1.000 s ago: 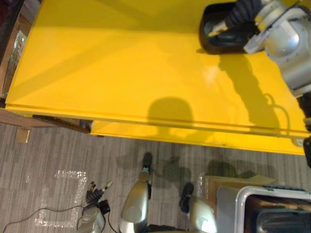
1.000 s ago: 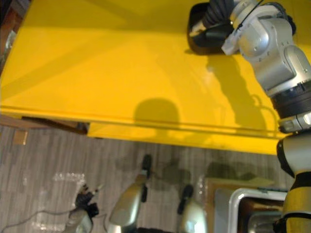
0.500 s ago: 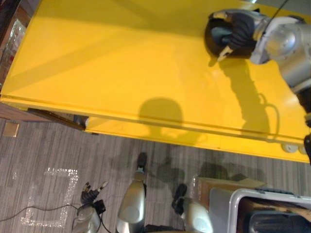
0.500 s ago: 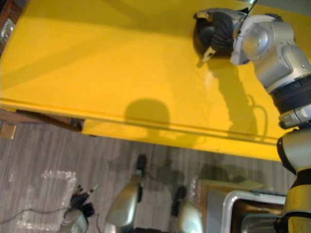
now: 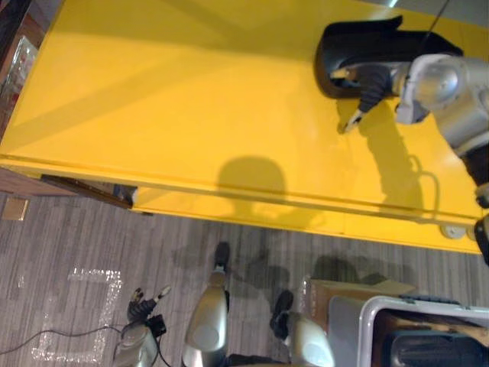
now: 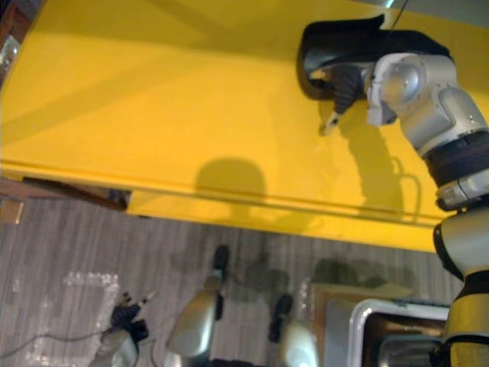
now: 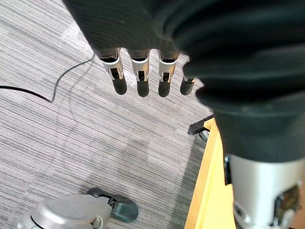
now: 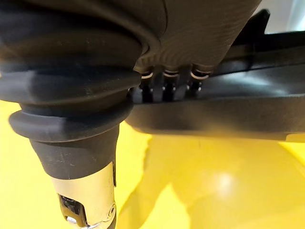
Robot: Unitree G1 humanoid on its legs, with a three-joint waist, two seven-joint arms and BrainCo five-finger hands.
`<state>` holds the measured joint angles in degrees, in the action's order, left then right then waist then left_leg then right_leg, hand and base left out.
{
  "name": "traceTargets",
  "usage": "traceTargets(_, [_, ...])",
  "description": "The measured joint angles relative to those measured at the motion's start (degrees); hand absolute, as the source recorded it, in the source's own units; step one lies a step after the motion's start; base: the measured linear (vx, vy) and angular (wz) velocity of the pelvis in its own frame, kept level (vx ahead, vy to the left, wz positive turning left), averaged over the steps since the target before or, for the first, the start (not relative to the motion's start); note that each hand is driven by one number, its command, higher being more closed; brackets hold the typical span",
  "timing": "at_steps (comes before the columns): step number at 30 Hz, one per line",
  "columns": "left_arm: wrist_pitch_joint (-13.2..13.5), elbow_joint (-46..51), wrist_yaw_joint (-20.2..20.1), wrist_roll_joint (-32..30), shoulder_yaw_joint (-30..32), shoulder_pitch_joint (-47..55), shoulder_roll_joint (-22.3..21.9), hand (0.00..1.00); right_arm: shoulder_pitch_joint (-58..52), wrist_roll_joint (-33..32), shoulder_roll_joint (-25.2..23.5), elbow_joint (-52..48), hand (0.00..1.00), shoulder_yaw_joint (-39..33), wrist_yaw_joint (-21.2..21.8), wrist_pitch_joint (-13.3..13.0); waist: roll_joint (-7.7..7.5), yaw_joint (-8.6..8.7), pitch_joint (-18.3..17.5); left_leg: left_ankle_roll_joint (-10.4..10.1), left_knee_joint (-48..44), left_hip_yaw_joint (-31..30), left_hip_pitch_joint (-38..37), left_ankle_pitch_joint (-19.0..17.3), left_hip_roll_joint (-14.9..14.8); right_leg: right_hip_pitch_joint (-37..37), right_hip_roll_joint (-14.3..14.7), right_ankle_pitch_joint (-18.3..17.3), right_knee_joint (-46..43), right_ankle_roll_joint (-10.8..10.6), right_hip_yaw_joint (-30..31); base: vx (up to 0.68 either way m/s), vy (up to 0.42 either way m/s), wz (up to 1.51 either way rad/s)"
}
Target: Walk over and take plastic housings, then place them on the shelf
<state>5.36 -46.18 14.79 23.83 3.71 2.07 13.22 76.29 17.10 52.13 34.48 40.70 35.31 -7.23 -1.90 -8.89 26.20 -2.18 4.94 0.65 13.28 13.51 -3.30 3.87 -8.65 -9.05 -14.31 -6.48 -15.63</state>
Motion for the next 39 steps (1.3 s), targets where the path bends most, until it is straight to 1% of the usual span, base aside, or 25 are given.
traceTargets(3, [0.0, 0.0, -0.1, 0.0, 0.0, 0.1, 0.2, 0.0, -1.0, 3.8, 0.0, -1.5, 0.0, -0.2, 1.0, -0.7, -0.74, 0.02, -0.5, -0.1, 0.0, 0.1, 0.0, -0.2, 0.0, 0.0, 0.0, 0.0, 0.1, 0.0, 0.1, 0.0, 0.0, 0.0])
traceTargets(7, [0.0, 0.0, -0.2, -0.1, 0.0, 0.1, 1.0, 0.0, -2.5, 6.9, 0.2, -4.4, 0.0, -0.2, 2.3, -0.1, -2.0, 0.03, -1.2, -0.1, 0.0, 0.4, -0.1, -0.4, 0.0, 0.0, 0.0, 0.0, 0.3, 0.0, 0.2, 0.01, -0.005, -0.01])
traceTargets(9, [0.0, 0.0, -0.2, -0.1, 0.0, 0.2, 2.1, 0.0, -4.0, 8.6, 0.8, -6.3, 0.0, -0.4, 2.9, 0.3, -2.65, 0.04, -1.6, 0.0, 0.0, 0.9, -0.2, -0.5, 0.0, 0.0, -0.1, 0.0, 0.4, 0.0, 0.4, 0.02, -0.016, -0.04])
traceTargets(11, [0.0, 0.0, -0.2, -0.1, 0.2, 0.2, 2.5, 0.0, -4.8, 9.6, 1.5, -7.6, 0.0, -0.7, 3.7, 0.3, -2.95, 0.05, -1.8, 0.1, 0.0, 1.4, -0.4, -0.6, 0.0, 0.0, -0.2, 0.1, 0.5, -0.1, 0.8, 0.02, -0.005, -0.07])
traceTargets(12, [0.0, 0.1, -0.3, -0.1, 0.2, 0.2, 2.5, 0.0, -5.6, 10.6, 2.3, -8.7, 0.0, -0.8, 3.9, 0.3, -3.11, 0.03, -1.9, 0.2, 0.0, 1.6, -0.4, -0.6, 0.1, -0.1, -0.2, 0.3, 0.7, 0.0, 0.9, 0.02, 0.0, -0.07])
traceTargets(15, [0.0, 0.1, -0.2, -0.1, 0.2, 0.2, 2.5, 0.0, -6.7, 10.8, 3.9, -9.4, 0.0, -1.6, 5.1, 0.3, -3.3, 0.04, -2.0, 0.2, 0.0, 2.0, -0.5, -0.6, 0.1, -0.1, -0.2, 0.7, 1.0, 0.0, 1.5, 0.01, 0.001, -0.06])
traceTargets(16, [0.0, 0.1, -0.2, -0.1, 0.2, 0.2, 2.5, 0.0, -7.9, 11.2, 5.0, -9.9, 0.0, -2.4, 5.9, 0.6, -3.35, 0.03, -2.0, 0.3, 0.0, 2.1, -0.8, -0.6, 0.2, -0.4, -0.2, 0.8, 1.1, -0.1, 1.5, 0.01, -0.006, -0.06])
traceTargets(18, [0.0, 0.1, -0.2, -0.1, 0.2, 0.3, 2.5, 0.0, -9.8, 13.0, 6.1, -10.6, 0.0, -3.0, 6.3, 1.0, -3.41, 0.07, -2.1, 0.4, 0.0, 2.2, -1.3, -0.7, 0.2, -1.1, -0.2, 1.0, 1.7, -0.1, 1.5, 0.01, -0.005, -0.05])
traceTargets(23, [0.1, 0.4, -0.4, -0.2, 1.3, 0.9, 2.8, 0.0, -15.3, 15.7, 10.9, -11.3, 0.0, -5.7, 8.7, 1.3, -4.58, 0.29, -2.7, 0.5, 0.0, 3.0, -1.2, -0.9, 0.2, -1.2, -0.2, 1.7, 3.0, -0.3, 1.8, 0.01, 0.0, -0.05])
traceTargets(25, [0.1, 0.4, -0.6, -0.2, 1.4, 0.9, 3.1, 0.0, -16.1, 16.1, 11.8, -11.3, 0.0, -5.8, 9.0, 1.3, -4.82, 0.45, -2.7, 0.6, 0.0, 3.1, -1.2, -0.9, 0.2, -1.2, -0.2, 1.9, 3.1, -0.4, 1.9, 0.01, -0.003, -0.02])
traceTargets(28, [0.1, 0.4, -1.5, -0.3, 2.0, 0.9, 4.5, 0.0, -18.1, 16.5, 12.3, -11.4, 0.0, -7.9, 9.6, 1.3, -5.64, 1.02, -2.5, 0.6, 0.0, 3.2, -1.3, -0.9, 0.0, -1.6, -0.1, 2.4, 4.0, -0.4, 2.0, 0.01, -0.001, -0.01])
traceTargets(31, [0.2, 0.4, -1.6, -0.4, 2.3, 0.9, 4.6, 0.0, -19.1, 16.5, 12.5, -11.4, 0.0, -8.9, 8.7, 0.8, -6.02, 1.57, -2.6, 0.6, 0.0, 3.4, -1.3, -1.0, 0.1, -1.9, 0.0, 3.0, 4.9, -0.4, 2.1, 0.01, 0.0, -0.02])
traceTargets(33, [0.3, 0.3, -1.6, -0.5, 2.3, 0.9, 4.6, 0.0, -19.3, 16.4, 12.7, -11.5, 0.0, -9.7, 6.8, -0.1, -6.09, 1.76, -2.5, 0.7, 0.0, 3.8, -1.3, -1.1, 0.1, -1.8, -0.1, 3.2, 5.0, -0.5, 2.5, 0.01, 0.0, -0.09])
traceTargets(35, [0.5, 0.3, -1.6, -1.7, 2.3, 0.9, 4.6, 0.0, -19.3, 16.3, 13.6, -11.8, 0.0, -9.7, 4.2, -1.9, -6.09, 1.77, -2.5, 0.7, 0.0, 4.3, -1.4, -1.1, 0.0, -1.7, -0.1, 3.2, 5.2, -0.6, 2.9, 0.01, -0.005, -0.1])
traceTargets(37, [0.5, 0.4, -1.5, -1.8, 2.3, 0.9, 4.5, 0.0, -19.6, 16.0, 14.8, -13.0, 0.0, -9.7, 2.5, -3.3, -6.09, 1.81, -2.5, 0.7, 0.0, 4.4, -1.4, -1.2, 0.0, -1.6, -0.1, 3.3, 5.3, -0.6, 3.0, 0.01, -0.009, -0.05])
traceTargets(39, [0.5, 0.4, -1.5, -1.8, 2.3, 0.9, 4.5, 0.0, -19.8, 15.1, 15.8, -14.6, 0.0, -9.8, -0.2, -5.3, -6.11, 1.91, -2.5, 0.7, 0.0, 4.6, -1.3, -1.2, 0.1, -1.4, -0.2, 3.3, 5.3, -0.6, 3.1, 0.0, 0.0, 0.0])
